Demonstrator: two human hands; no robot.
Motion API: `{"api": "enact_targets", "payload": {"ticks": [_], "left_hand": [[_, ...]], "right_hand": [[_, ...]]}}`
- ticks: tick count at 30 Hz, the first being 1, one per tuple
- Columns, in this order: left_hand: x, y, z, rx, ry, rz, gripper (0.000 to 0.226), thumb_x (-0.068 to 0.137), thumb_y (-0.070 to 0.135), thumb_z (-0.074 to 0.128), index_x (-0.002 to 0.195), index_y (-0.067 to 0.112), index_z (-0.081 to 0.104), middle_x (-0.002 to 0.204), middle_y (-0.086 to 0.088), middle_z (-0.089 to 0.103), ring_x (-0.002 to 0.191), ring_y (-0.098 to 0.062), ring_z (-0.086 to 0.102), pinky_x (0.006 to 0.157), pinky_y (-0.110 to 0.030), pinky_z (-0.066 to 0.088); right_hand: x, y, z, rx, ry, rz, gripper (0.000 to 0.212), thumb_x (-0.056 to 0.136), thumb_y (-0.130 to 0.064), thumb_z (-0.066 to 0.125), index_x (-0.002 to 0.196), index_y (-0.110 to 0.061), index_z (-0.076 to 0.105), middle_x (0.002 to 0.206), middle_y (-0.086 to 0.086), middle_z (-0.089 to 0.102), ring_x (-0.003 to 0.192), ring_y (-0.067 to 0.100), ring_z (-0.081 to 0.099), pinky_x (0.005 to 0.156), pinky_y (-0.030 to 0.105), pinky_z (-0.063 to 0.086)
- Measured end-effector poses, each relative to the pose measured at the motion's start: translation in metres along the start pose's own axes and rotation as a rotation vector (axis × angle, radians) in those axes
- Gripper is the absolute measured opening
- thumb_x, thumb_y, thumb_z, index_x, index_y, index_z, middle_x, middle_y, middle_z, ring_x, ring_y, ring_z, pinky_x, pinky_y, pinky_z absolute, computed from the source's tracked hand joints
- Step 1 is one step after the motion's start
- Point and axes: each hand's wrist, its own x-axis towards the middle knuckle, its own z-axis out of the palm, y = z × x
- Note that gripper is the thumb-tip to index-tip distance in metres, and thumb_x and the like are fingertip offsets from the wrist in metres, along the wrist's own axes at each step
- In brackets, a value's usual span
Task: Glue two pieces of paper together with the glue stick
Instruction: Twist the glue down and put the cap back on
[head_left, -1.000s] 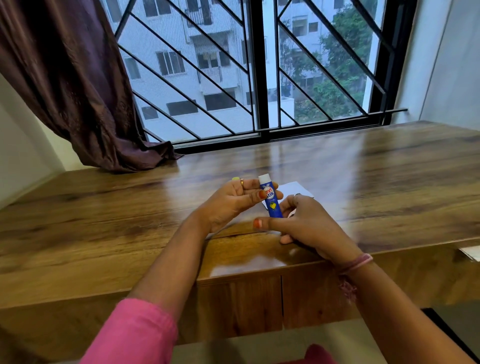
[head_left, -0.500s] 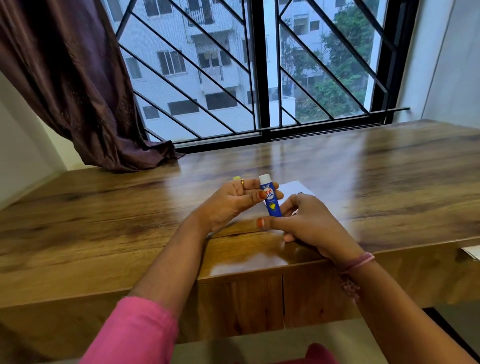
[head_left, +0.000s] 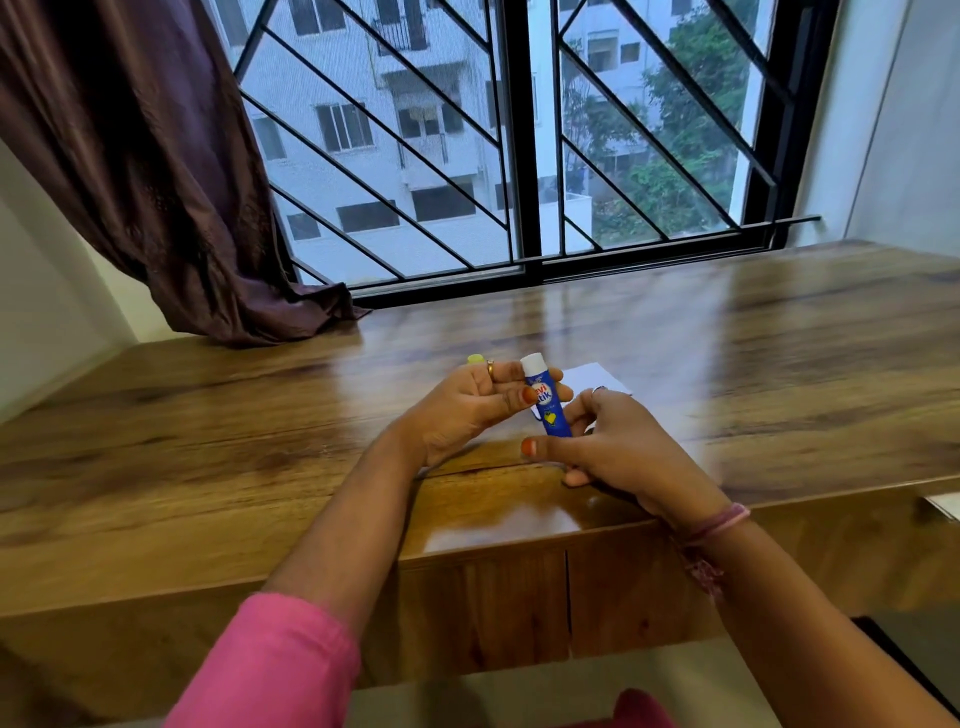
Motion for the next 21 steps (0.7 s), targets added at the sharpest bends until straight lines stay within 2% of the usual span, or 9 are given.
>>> {"api": "enact_targets", "payload": {"ticks": [3,6,9,11,14,16,19,21], "left_hand": [[0.002,-0.001,0.001,-0.018,-0.012,0.008,0.027,0.089,0.013,0.056,0.113,0.018,0.067,0.112,-0.001,0.07,0.114,-0.013,0.06,0.09,-0.018,0.046],[0.0,0.0,-0.002,-0.039,0.007,0.008,0.027,0.087,0.018,0.058,0.112,0.02,0.069,0.113,-0.002,0.07,0.115,-0.014,0.059,0.092,-0.02,0.046],[-0.001,-0.001,-0.006,-0.036,0.037,0.002,0.029,0.086,0.017,0.058,0.115,0.015,0.065,0.112,-0.003,0.07,0.114,-0.015,0.06,0.092,-0.021,0.046],[0.0,-0.001,-0.004,-0.016,0.032,-0.002,0.029,0.086,0.014,0.058,0.115,0.014,0.064,0.111,-0.002,0.07,0.113,-0.015,0.061,0.091,-0.02,0.046],[0.0,-0.001,-0.002,0.031,0.053,0.015,0.032,0.084,0.015,0.061,0.116,0.014,0.063,0.114,-0.003,0.069,0.113,-0.017,0.061,0.09,-0.022,0.049],[0.002,0.0,-0.007,0.099,0.187,0.059,0.036,0.084,0.02,0.064,0.119,0.014,0.06,0.115,-0.004,0.069,0.108,-0.017,0.063,0.09,-0.028,0.051],[0.008,-0.001,-0.021,0.137,0.575,0.161,0.027,0.095,0.02,0.054,0.119,0.011,0.059,0.109,-0.004,0.066,0.092,-0.015,0.064,0.085,-0.031,0.053],[0.012,-0.007,-0.033,0.351,0.817,0.124,0.028,0.098,0.018,0.049,0.125,0.011,0.054,0.117,-0.007,0.061,0.099,-0.017,0.06,0.086,-0.03,0.049]], "right_hand": [[0.0,0.002,0.001,-0.037,0.052,-0.023,0.045,0.057,-0.039,0.088,0.079,-0.019,0.054,0.062,-0.006,0.064,0.045,0.009,0.064,0.044,0.016,0.046],[-0.002,0.0,0.0,0.02,-0.005,-0.049,0.046,0.057,-0.042,0.087,0.085,-0.019,0.059,0.058,-0.008,0.068,0.051,0.009,0.066,0.048,0.018,0.05],[-0.004,-0.001,-0.001,0.173,-0.065,-0.045,0.036,0.067,-0.029,0.084,0.093,-0.016,0.064,0.061,-0.007,0.07,0.055,0.006,0.065,0.05,0.019,0.052],[-0.004,0.0,-0.001,0.199,-0.058,-0.044,0.025,0.072,-0.019,0.081,0.091,-0.015,0.066,0.057,-0.005,0.069,0.053,0.005,0.063,0.049,0.019,0.052],[-0.003,0.0,0.0,0.223,-0.037,-0.046,0.019,0.075,-0.012,0.078,0.09,-0.013,0.067,0.057,-0.008,0.068,0.05,0.004,0.06,0.048,0.019,0.052],[-0.002,0.001,0.0,0.238,-0.017,-0.045,0.018,0.075,-0.01,0.078,0.089,-0.012,0.068,0.058,-0.008,0.068,0.049,0.004,0.059,0.046,0.018,0.051],[-0.001,0.002,0.001,0.247,0.001,-0.042,0.016,0.075,-0.007,0.077,0.087,-0.012,0.067,0.059,-0.006,0.068,0.047,0.004,0.057,0.045,0.018,0.05],[0.0,0.003,0.001,0.248,-0.002,-0.038,0.016,0.075,-0.007,0.077,0.087,-0.011,0.067,0.059,-0.006,0.068,0.047,0.004,0.057,0.045,0.018,0.049]]}}
